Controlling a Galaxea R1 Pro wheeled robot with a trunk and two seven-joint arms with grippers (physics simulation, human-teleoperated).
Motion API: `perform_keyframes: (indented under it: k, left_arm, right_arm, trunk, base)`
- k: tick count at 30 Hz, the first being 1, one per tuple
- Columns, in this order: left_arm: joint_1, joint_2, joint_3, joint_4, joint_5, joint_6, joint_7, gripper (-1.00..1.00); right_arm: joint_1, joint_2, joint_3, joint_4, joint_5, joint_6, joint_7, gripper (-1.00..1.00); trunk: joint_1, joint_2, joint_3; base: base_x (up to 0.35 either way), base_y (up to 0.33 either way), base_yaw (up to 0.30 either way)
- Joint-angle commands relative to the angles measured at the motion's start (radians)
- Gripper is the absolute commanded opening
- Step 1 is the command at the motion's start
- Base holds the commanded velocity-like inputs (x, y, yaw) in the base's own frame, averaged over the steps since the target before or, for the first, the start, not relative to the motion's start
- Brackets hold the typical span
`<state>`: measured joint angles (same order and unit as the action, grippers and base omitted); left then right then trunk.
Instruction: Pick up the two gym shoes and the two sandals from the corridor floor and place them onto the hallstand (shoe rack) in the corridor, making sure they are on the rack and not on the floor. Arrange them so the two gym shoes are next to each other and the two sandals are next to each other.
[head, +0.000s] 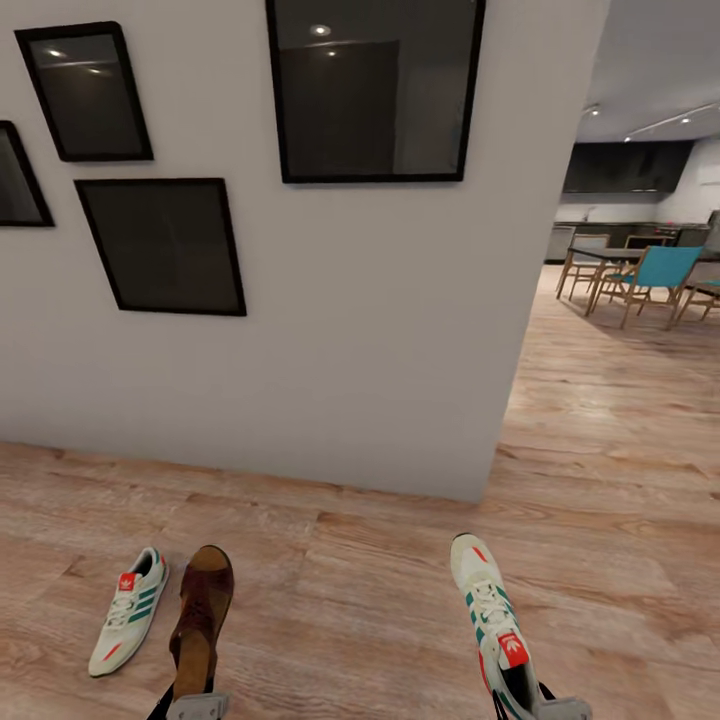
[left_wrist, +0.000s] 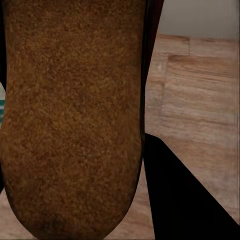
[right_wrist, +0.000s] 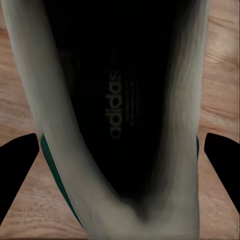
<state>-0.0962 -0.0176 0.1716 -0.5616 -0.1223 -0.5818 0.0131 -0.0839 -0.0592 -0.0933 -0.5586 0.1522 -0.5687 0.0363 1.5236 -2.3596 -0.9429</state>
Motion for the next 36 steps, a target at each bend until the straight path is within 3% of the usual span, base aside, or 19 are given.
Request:
perform_keyframes:
  k: [1, 9, 16, 19, 36]
  left_arm:
    - [0.0, -0.002, 0.006, 0.0, -0.014, -0.003, 0.002, -1.0]
    - [0.0, -0.002, 0.007, -0.007, -0.013, -0.003, 0.004, -1.0]
    - [0.0, -0.002, 0.01, -0.011, -0.012, -0.003, 0.004, -1.0]
    - [0.0, -0.002, 0.01, -0.008, -0.012, -0.003, 0.004, -1.0]
    - [0.0, -0.002, 0.006, -0.002, -0.013, -0.003, 0.002, -1.0]
  right_arm:
    - [-0.001, 0.001, -0.006, 0.0, 0.009, -0.004, 0.003, -1.0]
    - [-0.001, -0.001, -0.013, -0.001, 0.009, -0.004, 0.002, -1.0]
    - [-0.001, -0.001, -0.11, -0.001, -0.002, -0.004, 0.003, -1.0]
    - [-0.001, -0.001, -0.123, 0.001, -0.003, -0.003, 0.004, -1.0]
    - [-0.001, 0.001, -0.128, 0.002, -0.003, -0.002, 0.007, -1.0]
  trunk:
    - [0.0, 0.0, -0.001]
    - [0.0, 0.0, -0.001]
    - [0.0, 0.0, -0.001]
    - [0.0, 0.0, -0.001]
    - [0.0, 0.0, -0.001]
  base:
    - [0.0, 0.0, -0.266]
    - [0.0, 0.0, -0.266]
    - [0.0, 0.0, -0.266]
    - [0.0, 0.0, -0.266]
    - [0.0, 0.0, -0.266]
